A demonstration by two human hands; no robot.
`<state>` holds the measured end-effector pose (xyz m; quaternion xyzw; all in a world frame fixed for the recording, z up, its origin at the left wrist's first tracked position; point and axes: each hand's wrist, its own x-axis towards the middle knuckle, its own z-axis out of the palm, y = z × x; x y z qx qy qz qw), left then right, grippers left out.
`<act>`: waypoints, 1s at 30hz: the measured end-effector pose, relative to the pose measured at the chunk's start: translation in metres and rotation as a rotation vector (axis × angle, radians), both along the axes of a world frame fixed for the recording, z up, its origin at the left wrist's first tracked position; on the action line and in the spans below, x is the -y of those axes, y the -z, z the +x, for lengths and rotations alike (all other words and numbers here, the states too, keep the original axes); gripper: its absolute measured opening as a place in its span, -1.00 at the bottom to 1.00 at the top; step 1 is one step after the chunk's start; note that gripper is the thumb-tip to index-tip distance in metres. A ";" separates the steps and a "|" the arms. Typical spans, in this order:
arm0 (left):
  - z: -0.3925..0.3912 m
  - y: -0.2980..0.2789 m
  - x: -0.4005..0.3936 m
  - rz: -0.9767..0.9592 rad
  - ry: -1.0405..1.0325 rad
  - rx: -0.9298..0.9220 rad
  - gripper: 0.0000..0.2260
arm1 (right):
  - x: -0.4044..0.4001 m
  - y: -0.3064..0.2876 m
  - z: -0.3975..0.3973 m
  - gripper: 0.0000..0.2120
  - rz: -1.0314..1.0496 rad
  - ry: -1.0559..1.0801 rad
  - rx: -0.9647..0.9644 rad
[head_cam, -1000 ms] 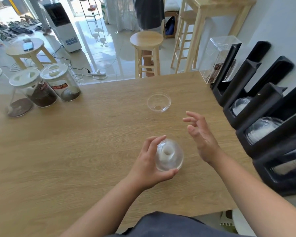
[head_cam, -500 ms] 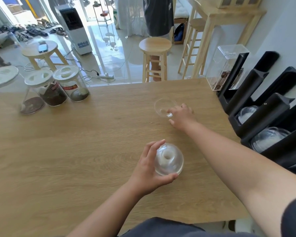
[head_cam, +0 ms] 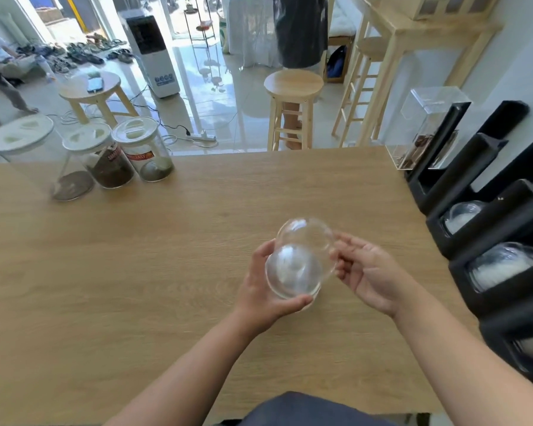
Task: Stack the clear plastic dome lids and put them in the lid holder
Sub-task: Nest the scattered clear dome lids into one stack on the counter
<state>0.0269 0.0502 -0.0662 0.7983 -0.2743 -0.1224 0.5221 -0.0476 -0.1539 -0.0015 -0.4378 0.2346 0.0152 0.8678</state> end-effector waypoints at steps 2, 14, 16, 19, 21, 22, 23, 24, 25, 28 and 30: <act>0.002 0.000 0.001 -0.004 0.014 -0.004 -0.06 | -0.010 0.008 -0.005 -0.79 -0.086 -0.023 -0.077; -0.001 -0.010 -0.010 0.013 0.132 -0.045 0.03 | -0.022 0.018 0.006 -0.90 -0.561 0.089 -0.120; -0.004 -0.012 -0.009 0.028 0.110 -0.063 -0.05 | -0.024 0.021 0.009 -0.91 -0.643 0.079 -0.127; -0.004 -0.012 -0.008 0.052 0.085 -0.057 -0.11 | -0.027 0.028 0.008 -0.86 -0.821 0.090 -0.082; -0.003 -0.011 -0.007 0.058 0.075 -0.065 -0.11 | -0.028 0.033 0.001 -0.80 -0.995 0.060 0.036; -0.003 -0.011 -0.007 0.057 0.073 -0.080 -0.10 | -0.027 0.038 -0.004 -0.73 -1.041 -0.003 0.112; -0.003 -0.011 -0.006 0.052 0.072 -0.103 -0.10 | -0.027 0.043 -0.009 -0.62 -1.042 -0.092 0.172; -0.003 -0.010 -0.006 0.044 0.074 -0.135 -0.10 | -0.027 0.049 -0.014 -0.50 -1.013 -0.184 0.193; -0.002 -0.010 -0.006 0.032 0.081 -0.174 -0.09 | -0.027 0.054 -0.018 -0.39 -0.970 -0.259 0.192; 0.002 -0.006 -0.008 0.026 0.161 -0.232 -0.05 | -0.027 0.065 -0.023 -0.18 -0.912 -0.358 0.172; 0.005 -0.002 -0.012 0.039 0.225 -0.235 -0.03 | -0.026 0.065 -0.022 -0.14 -0.933 -0.369 0.162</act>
